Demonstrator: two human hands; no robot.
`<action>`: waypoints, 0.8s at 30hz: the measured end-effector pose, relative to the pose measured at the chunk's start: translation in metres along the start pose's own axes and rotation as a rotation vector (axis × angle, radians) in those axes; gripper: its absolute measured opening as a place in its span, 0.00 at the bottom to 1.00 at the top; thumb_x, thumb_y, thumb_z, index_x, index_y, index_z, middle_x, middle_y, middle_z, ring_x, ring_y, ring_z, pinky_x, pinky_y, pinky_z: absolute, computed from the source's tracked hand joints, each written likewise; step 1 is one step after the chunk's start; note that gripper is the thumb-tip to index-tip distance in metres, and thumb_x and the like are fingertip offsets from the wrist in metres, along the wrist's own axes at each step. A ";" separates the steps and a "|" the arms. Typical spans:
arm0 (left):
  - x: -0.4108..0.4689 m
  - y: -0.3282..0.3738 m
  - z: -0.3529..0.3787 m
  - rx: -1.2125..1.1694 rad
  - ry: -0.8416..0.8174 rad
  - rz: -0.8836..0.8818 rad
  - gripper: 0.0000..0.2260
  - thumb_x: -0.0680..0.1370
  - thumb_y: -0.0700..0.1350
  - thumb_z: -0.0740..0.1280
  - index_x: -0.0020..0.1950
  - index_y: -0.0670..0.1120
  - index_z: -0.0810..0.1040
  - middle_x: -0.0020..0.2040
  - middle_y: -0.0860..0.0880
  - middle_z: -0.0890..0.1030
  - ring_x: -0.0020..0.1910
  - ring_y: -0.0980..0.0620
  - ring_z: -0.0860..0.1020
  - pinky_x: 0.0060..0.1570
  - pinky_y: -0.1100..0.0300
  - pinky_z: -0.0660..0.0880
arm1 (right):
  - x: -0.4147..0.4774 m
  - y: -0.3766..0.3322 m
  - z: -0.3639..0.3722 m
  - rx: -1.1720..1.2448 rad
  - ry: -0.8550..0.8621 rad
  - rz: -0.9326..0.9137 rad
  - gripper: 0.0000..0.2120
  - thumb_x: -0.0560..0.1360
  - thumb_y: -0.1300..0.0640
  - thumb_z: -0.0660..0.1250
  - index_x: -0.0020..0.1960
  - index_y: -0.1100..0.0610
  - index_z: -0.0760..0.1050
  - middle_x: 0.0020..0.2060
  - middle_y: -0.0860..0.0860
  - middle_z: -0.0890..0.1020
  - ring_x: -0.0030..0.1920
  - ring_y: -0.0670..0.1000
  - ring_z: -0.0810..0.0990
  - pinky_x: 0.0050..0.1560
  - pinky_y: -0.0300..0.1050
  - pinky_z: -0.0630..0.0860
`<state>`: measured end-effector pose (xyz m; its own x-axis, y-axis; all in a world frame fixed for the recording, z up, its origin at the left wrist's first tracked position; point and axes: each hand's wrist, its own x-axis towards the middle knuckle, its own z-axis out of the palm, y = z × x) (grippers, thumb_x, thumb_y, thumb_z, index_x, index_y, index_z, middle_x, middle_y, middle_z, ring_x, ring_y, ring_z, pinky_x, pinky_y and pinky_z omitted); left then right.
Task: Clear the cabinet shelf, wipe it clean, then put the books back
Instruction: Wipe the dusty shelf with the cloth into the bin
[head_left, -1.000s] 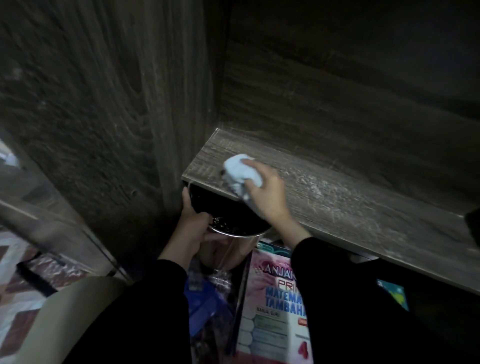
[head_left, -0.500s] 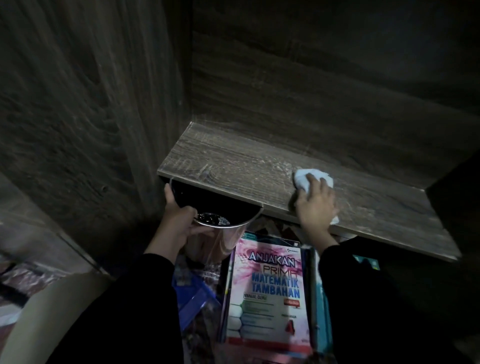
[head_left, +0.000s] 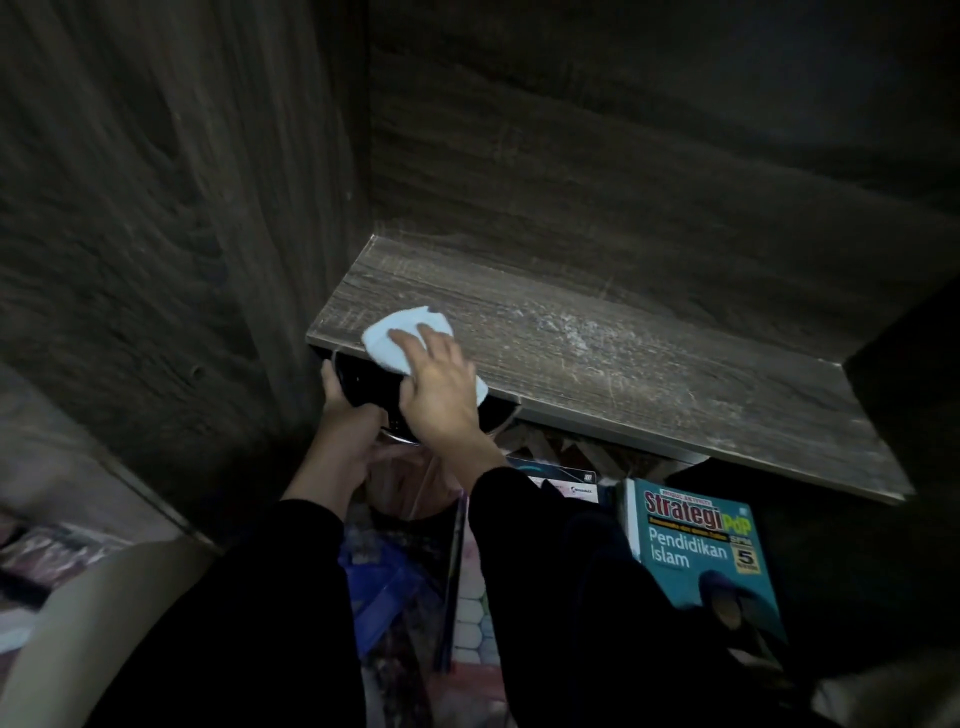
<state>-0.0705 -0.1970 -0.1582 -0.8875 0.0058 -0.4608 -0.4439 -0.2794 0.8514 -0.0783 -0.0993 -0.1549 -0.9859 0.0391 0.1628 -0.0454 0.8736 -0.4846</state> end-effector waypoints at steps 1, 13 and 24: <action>0.000 0.000 0.000 -0.008 -0.002 0.006 0.39 0.75 0.26 0.56 0.77 0.57 0.49 0.66 0.45 0.70 0.53 0.40 0.76 0.31 0.47 0.80 | 0.000 -0.001 -0.002 0.043 -0.012 -0.040 0.28 0.72 0.66 0.61 0.71 0.51 0.68 0.73 0.53 0.65 0.72 0.55 0.59 0.66 0.48 0.56; 0.004 0.002 0.002 -0.004 -0.029 -0.038 0.43 0.72 0.22 0.51 0.77 0.59 0.49 0.74 0.46 0.62 0.45 0.35 0.76 0.26 0.39 0.77 | 0.018 0.135 -0.130 0.114 0.466 0.410 0.18 0.75 0.63 0.62 0.65 0.58 0.75 0.61 0.60 0.78 0.62 0.59 0.76 0.61 0.43 0.68; 0.017 -0.005 -0.001 0.027 -0.057 -0.009 0.40 0.72 0.23 0.52 0.73 0.60 0.57 0.71 0.46 0.67 0.56 0.34 0.75 0.26 0.44 0.78 | 0.076 0.125 -0.092 -0.328 0.103 0.666 0.20 0.78 0.56 0.57 0.68 0.59 0.65 0.68 0.61 0.66 0.70 0.63 0.60 0.69 0.53 0.58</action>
<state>-0.0834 -0.1962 -0.1705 -0.8888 0.0631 -0.4540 -0.4542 -0.2534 0.8541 -0.1441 0.0572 -0.1243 -0.7673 0.6412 0.0124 0.6218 0.7485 -0.2302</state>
